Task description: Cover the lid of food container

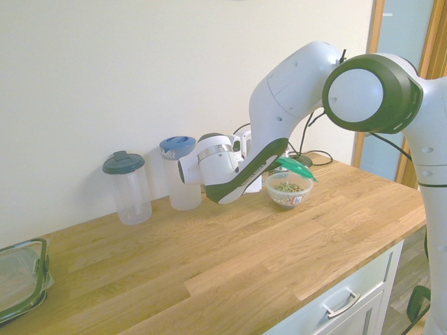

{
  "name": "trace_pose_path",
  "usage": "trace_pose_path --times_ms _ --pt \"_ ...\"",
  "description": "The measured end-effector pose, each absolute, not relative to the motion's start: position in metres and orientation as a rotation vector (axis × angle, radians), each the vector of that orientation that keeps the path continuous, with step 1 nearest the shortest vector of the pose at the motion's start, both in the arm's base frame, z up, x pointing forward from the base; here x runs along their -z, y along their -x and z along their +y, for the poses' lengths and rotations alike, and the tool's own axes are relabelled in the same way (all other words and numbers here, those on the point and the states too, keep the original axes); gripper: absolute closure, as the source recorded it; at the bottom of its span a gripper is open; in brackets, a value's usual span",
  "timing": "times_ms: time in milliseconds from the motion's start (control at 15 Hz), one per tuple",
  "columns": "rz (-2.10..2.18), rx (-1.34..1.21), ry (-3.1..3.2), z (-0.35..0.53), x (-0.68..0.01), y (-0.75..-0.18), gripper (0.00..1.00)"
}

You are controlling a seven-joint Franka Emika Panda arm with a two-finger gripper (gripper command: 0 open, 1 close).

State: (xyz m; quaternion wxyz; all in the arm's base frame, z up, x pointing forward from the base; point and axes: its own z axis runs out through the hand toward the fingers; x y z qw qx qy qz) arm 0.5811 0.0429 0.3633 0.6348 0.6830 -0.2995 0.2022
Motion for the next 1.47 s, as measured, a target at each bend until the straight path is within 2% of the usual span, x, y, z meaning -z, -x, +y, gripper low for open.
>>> trace_pose_path --times_ms 267,733,1067,1467 --pt "-0.703 -0.438 -1.685 0.063 -0.365 -0.580 0.00" --pt "-0.811 -0.299 -1.972 0.092 -0.412 -0.595 0.00" --pt "-0.915 -0.194 -2.300 0.125 -0.474 -0.593 0.00" --pt "-1.042 -0.077 -2.701 0.081 -0.492 -0.561 0.00"
